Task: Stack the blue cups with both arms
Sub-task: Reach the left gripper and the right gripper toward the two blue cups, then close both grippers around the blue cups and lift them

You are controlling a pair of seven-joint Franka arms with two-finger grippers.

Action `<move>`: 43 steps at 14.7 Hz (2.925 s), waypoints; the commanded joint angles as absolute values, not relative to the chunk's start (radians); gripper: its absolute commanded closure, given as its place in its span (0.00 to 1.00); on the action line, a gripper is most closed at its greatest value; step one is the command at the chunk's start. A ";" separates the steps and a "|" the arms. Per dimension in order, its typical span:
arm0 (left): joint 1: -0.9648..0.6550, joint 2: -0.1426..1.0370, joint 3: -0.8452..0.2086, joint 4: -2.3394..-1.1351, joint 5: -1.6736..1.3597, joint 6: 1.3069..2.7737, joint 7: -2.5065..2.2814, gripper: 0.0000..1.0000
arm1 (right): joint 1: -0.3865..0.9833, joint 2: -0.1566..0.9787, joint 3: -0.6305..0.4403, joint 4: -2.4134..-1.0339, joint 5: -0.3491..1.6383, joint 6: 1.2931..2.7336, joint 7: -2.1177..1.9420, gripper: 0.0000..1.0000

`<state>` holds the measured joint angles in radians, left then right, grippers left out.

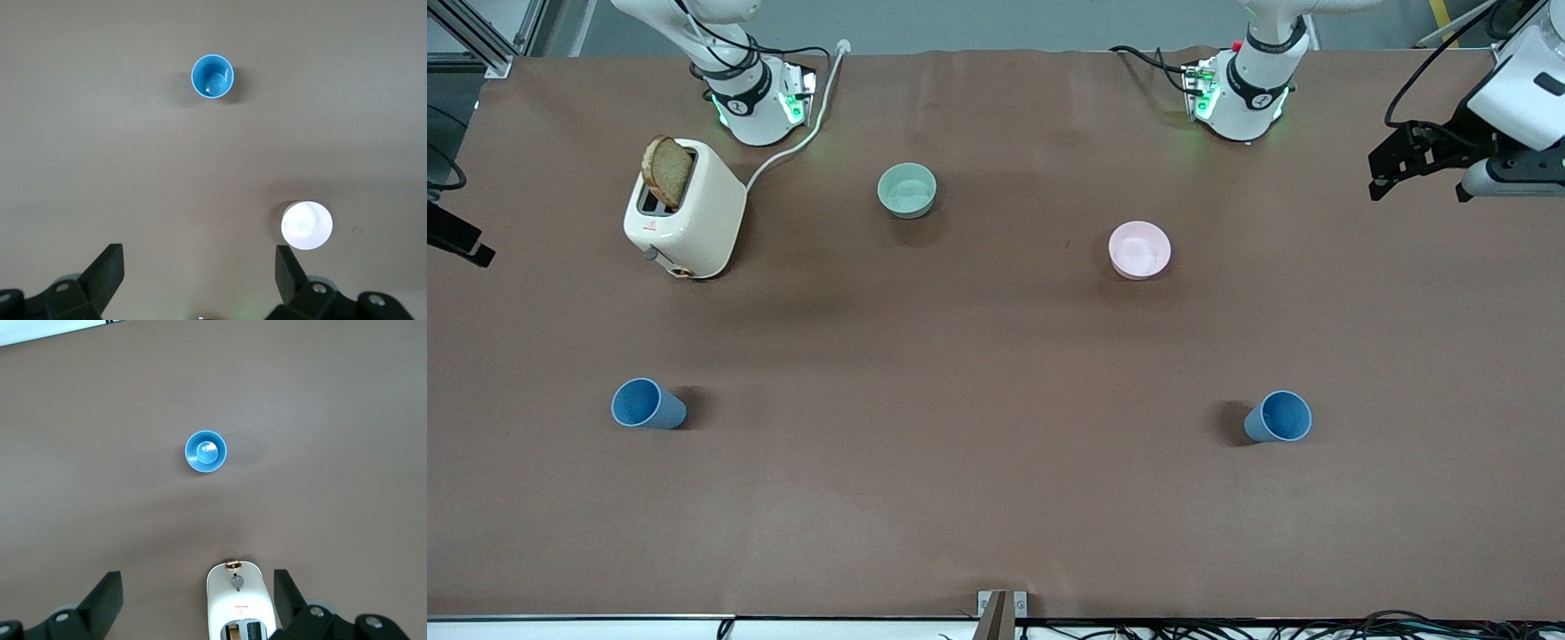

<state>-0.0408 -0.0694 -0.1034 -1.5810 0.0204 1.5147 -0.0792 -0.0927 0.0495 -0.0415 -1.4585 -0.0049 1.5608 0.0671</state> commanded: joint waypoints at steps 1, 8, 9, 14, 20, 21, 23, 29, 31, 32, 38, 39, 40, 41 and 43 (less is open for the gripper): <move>-0.040 0.084 -0.100 -1.488 0.026 1.520 -0.072 0.00 | -0.097 0.037 -0.034 -1.474 -0.017 1.583 0.071 0.00; 0.006 0.328 -0.100 -1.523 0.094 1.860 -0.063 0.00 | -0.098 0.193 -0.031 -1.477 -0.015 1.690 0.028 0.00; 0.006 0.363 -0.100 -1.522 0.095 1.891 -0.061 0.00 | -0.101 0.242 -0.032 -1.480 -0.015 1.744 -0.016 0.00; 0.011 0.515 -0.100 -1.517 0.097 2.031 -0.055 0.00 | -0.136 0.412 -0.032 -1.627 -0.017 2.049 -0.080 0.00; 0.009 0.613 -0.101 -1.514 0.095 2.094 -0.055 0.00 | -0.164 0.511 -0.032 -1.776 -0.017 2.344 -0.150 0.00; 0.011 0.624 -0.100 -1.516 0.095 2.098 -0.055 0.00 | -0.163 0.517 -0.032 -1.776 -0.017 2.344 -0.150 0.00; 0.011 0.646 -0.100 -1.514 0.097 2.114 -0.055 0.00 | -0.161 0.531 -0.032 -1.776 -0.017 2.344 -0.152 0.00; 0.009 0.686 -0.100 -1.506 0.091 2.128 -0.057 0.12 | -0.156 0.567 -0.031 -1.743 -0.015 2.341 -0.140 0.35; 0.009 0.693 -0.100 -1.506 0.087 2.135 -0.069 0.42 | -0.158 0.574 -0.031 -1.733 -0.015 2.341 -0.147 0.87; 0.005 0.693 -0.100 -1.506 0.083 2.137 -0.080 0.58 | -0.156 0.574 -0.031 -1.732 -0.015 2.341 -0.144 0.99; -0.011 0.678 -0.129 -1.502 0.081 2.135 -0.098 1.00 | -0.166 0.574 -0.031 -1.691 -0.015 2.333 -0.147 0.99; -0.009 0.672 -0.162 -1.491 0.083 2.135 -0.136 1.00 | -0.166 0.572 -0.031 -1.677 -0.015 2.320 -0.147 0.99; -0.011 0.672 -0.199 -1.473 0.084 2.135 -0.181 1.00 | -0.163 0.572 -0.031 -1.649 -0.015 2.278 -0.147 0.99; -0.012 0.670 -0.230 -1.462 0.086 2.134 -0.225 1.00 | -0.157 0.572 -0.029 -1.608 -0.014 2.223 -0.144 0.99; -0.014 0.669 -0.303 -1.460 0.084 2.132 -0.306 1.00 | -0.153 0.572 -0.029 -1.530 -0.012 2.128 -0.141 0.99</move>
<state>-0.0086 0.6814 -0.2495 -1.4656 0.0785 2.1382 -0.2321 -0.1490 0.5652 -0.0388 -1.6184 -0.0039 2.2161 -0.1450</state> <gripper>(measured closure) 0.956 0.952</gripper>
